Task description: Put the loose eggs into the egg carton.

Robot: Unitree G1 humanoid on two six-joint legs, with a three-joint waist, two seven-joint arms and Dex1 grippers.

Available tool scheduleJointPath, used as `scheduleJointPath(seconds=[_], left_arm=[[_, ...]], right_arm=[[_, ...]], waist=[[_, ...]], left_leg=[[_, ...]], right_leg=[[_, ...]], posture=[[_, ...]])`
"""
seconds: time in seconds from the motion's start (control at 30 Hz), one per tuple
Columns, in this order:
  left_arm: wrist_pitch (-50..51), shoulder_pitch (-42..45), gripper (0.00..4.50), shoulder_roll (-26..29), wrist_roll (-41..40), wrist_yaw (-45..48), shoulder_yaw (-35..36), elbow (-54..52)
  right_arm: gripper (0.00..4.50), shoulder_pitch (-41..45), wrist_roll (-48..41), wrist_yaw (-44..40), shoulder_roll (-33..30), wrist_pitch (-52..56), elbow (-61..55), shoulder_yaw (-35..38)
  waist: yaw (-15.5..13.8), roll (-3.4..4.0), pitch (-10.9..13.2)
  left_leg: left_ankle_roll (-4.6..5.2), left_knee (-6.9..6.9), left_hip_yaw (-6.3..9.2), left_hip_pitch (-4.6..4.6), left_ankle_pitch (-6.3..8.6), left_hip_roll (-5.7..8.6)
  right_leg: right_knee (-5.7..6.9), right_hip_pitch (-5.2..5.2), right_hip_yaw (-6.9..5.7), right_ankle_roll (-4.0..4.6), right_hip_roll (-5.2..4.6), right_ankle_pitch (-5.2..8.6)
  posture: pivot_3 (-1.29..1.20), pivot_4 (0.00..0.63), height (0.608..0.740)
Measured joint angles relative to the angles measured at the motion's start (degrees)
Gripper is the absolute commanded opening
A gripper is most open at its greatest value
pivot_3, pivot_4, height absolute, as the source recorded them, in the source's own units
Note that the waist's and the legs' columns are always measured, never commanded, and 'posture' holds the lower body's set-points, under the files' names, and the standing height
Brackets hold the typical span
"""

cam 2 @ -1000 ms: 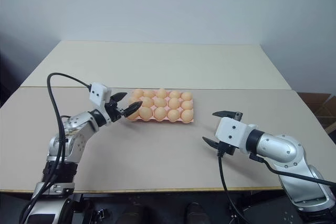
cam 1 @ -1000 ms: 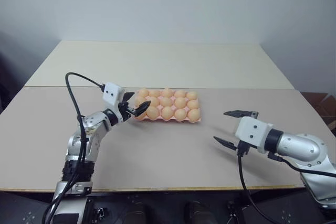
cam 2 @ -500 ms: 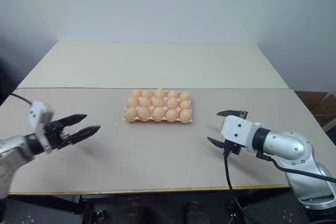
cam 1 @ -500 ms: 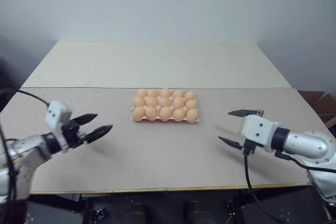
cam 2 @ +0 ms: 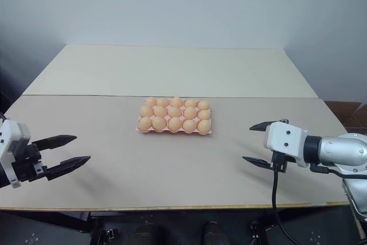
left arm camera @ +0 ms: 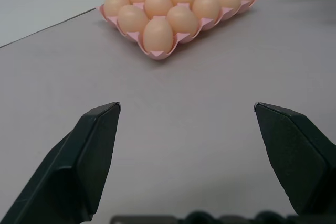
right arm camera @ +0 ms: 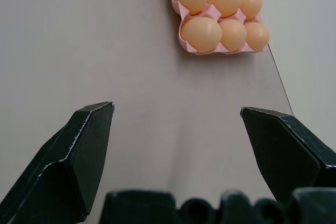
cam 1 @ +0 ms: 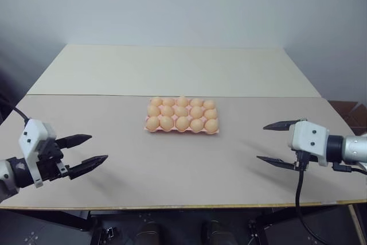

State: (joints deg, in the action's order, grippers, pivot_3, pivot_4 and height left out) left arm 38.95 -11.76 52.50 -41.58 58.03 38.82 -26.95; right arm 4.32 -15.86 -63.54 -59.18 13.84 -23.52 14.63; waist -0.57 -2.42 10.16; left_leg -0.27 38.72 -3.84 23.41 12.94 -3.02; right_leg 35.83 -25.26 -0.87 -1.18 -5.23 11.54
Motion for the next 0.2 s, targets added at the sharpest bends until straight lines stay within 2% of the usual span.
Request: scheduleJointPath(seconds=[0.03,0.2], left_arm=[[0.7,0.0,4.44,0.0,-0.9,-0.1,0.7,-0.8],[1.1,-1.4,4.44,0.0,-1.5,-0.6,1.4,-2.8]], right_arm=[[4.50,0.0,-0.2,-0.3,0.0,0.0,0.2,0.0],[4.50,1.6,-0.2,-1.8,-0.7,0.0,2.0,-0.5]], waist=[[0.0,0.00,0.0],[0.1,0.00,0.0]], left_leg=[[0.28,-0.01,0.00,0.01,-0.16,0.01],[0.25,-0.01,-0.02,-0.03,-0.15,0.02]], right_leg=[[0.00,0.00,0.01,-0.01,-0.01,0.01],[0.00,0.00,0.03,-0.01,-0.01,0.01]], posture=[[0.00,0.150,0.740],[0.00,0.150,0.740]])
